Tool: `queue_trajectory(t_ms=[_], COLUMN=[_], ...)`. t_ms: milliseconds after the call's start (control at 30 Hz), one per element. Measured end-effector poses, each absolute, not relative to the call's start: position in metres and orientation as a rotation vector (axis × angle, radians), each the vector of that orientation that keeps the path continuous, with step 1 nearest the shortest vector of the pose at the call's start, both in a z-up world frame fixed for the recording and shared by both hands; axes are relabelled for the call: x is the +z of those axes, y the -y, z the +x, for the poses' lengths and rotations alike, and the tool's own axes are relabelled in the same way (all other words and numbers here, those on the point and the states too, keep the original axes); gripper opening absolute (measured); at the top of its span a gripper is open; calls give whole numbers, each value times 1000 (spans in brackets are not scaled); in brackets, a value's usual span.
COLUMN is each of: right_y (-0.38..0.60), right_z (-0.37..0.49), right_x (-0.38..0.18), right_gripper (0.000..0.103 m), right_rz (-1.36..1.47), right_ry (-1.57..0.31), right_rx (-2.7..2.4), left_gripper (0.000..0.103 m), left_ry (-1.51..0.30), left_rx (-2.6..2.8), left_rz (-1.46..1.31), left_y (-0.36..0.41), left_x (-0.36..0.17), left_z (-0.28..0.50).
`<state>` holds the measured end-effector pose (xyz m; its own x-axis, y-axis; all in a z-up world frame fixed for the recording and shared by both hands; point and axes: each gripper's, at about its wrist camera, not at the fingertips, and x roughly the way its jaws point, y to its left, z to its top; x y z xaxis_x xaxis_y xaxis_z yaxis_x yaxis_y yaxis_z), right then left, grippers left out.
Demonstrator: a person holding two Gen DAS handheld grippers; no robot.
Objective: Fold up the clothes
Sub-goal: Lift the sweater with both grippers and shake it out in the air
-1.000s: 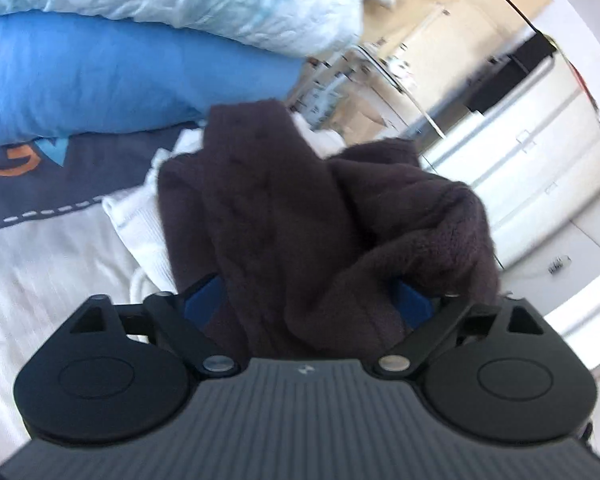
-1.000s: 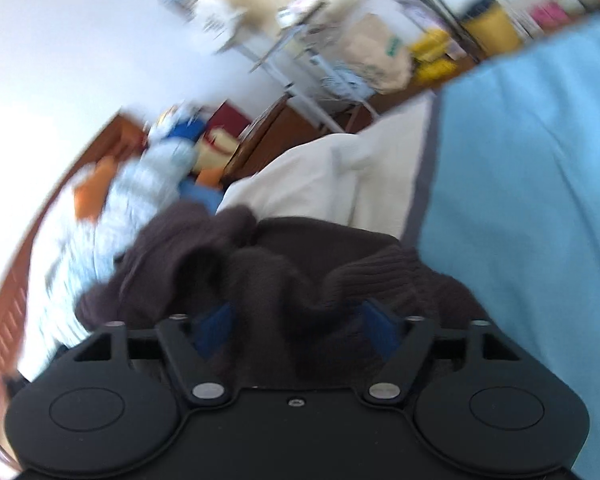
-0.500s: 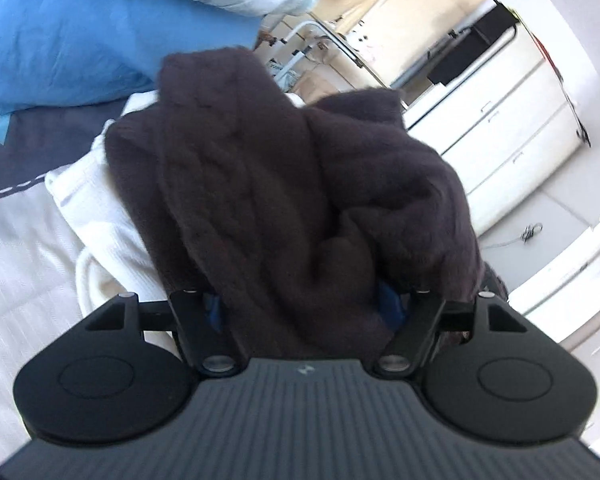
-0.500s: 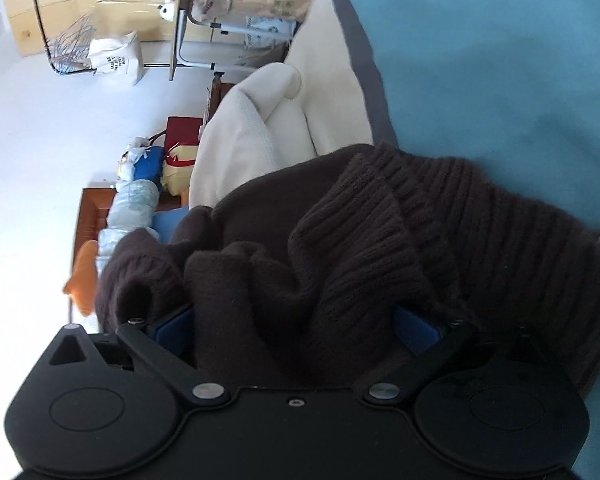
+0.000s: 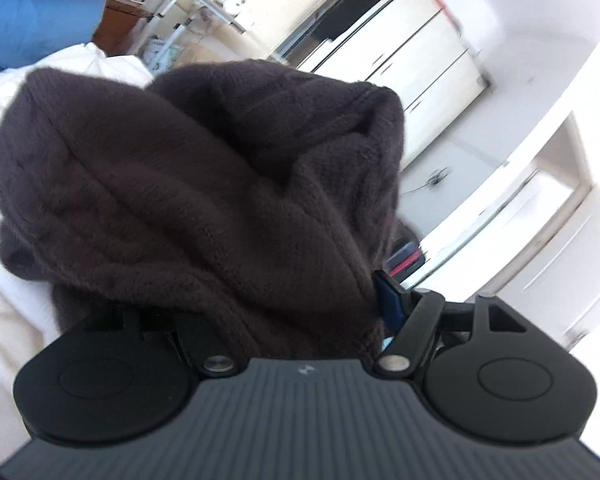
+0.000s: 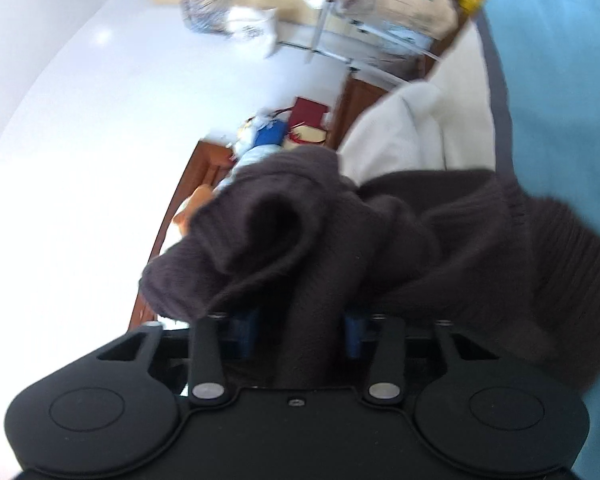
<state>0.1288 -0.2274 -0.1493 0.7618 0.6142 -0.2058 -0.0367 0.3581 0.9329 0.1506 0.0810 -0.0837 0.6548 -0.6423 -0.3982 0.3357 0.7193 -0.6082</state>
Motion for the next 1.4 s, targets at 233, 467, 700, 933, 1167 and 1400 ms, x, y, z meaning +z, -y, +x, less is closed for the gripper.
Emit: queue_trajectory(t_ms=[233, 467, 700, 933, 1167, 1400], right_y=[265, 266, 225, 184, 197, 239], right_z=[106, 123, 180, 200, 150, 87], right_x=[-140, -160, -183, -154, -128, -55], right_gripper=[80, 89, 101, 72, 53, 51], right_rz=[1075, 1202, 1215, 1000, 1055, 978], right_ry=[-562, -581, -723, -823, -701, -562], right_rx=[363, 353, 485, 591, 629, 621], left_gripper=[71, 74, 87, 66, 59, 58], left_ry=[-476, -447, -698, -724, -740, -687], left_rx=[-274, 14, -172, -348, -506, -707], left_rz=[-322, -385, -835, -771, -741, -686], left_y=[-82, -126, -128, -88, -65, -27], left_x=[-39, -45, -114, -111, -81, -33], left_z=[97, 106, 162, 172, 155, 118])
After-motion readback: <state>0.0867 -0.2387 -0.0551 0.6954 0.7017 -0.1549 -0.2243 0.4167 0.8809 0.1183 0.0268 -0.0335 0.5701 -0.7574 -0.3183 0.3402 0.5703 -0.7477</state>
